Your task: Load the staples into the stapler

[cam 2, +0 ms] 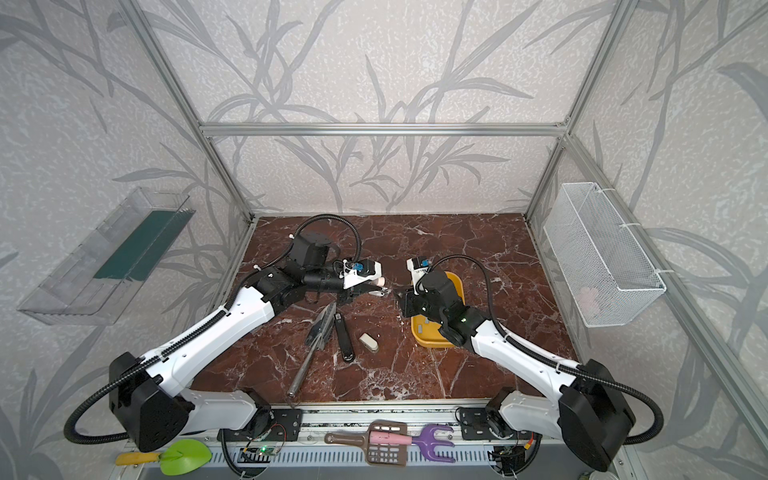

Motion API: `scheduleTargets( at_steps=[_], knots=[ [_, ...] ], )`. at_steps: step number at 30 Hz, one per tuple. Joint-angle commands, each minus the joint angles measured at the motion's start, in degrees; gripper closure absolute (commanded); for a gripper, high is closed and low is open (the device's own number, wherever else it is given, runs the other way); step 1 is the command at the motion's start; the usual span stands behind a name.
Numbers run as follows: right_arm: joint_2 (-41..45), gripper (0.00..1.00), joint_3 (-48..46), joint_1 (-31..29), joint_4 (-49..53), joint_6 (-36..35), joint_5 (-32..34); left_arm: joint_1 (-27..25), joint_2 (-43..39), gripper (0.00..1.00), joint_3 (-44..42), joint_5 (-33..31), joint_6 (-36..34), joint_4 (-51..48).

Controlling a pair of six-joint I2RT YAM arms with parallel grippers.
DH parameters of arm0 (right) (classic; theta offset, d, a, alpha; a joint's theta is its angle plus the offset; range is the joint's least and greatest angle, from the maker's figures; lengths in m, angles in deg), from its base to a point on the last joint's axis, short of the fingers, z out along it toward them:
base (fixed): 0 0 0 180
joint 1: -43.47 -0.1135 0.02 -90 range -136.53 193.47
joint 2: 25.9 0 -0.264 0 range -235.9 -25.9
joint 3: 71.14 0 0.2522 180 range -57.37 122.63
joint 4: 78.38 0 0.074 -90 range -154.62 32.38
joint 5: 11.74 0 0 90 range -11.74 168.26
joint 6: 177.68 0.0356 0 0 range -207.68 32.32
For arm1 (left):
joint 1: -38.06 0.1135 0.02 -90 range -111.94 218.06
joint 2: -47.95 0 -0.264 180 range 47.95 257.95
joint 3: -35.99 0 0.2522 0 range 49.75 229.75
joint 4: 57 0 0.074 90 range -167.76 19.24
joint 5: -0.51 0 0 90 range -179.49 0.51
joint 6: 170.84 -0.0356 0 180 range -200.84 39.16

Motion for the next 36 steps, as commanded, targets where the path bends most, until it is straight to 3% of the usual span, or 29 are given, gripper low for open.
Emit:
scheduleTargets(
  at_steps=[1,3,5,9,13,16,22,25,36],
  knots=[
    [4.9,0.75,-2.9,-0.32,-2.51,-2.87,3.2,0.45,-0.16,1.0,0.31,1.76,1.43,1.57],
    [7.58,0.69,-5.88,-0.22,-7.82,-4.48,2.04,0.59,0.02,1.0,0.38,2.43,1.53,1.32],
    [10.36,0.47,-9.9,-0.27,-16.6,-8.39,-0.91,0.63,0.36,1.0,0.72,3.34,1.1,0.35],
    [15.16,0.39,-14.36,-0.18,-24.45,-14.41,-1.82,0.64,0.93,1.0,1.4,4.71,-0.06,-1.52],
    [18.63,0.27,-22.09,-0.18,-36.83,-13.37,-1.36,0.71,1.59,1.0,2.31,5.75,-1.4,-3.95],
    [17.99,0.27,-25.05,-0.23,-46.2,-14.72,-5.75,0.67,1.78,1.0,2.76,7.08,-1.81,-4.86],
    [12.77,0.29,-19.9,-0.82,-41.75,-16.97,-14.6,0.66,1.76,1.0,3.46,10.95,-2.66,-6.52],
    [10.47,0.23,-20.38,-2.36,-44.51,-18.47,-15.27,0.63,1.86,1.0,3.81,11.85,-2.85,-7.23],
    [7.18,0.23,-16.24,-9.23,-35.43,-27.72,-11.31,0.62,3.11,1.0,6.17,16.82,-2.43,-10.55]
  ],
)
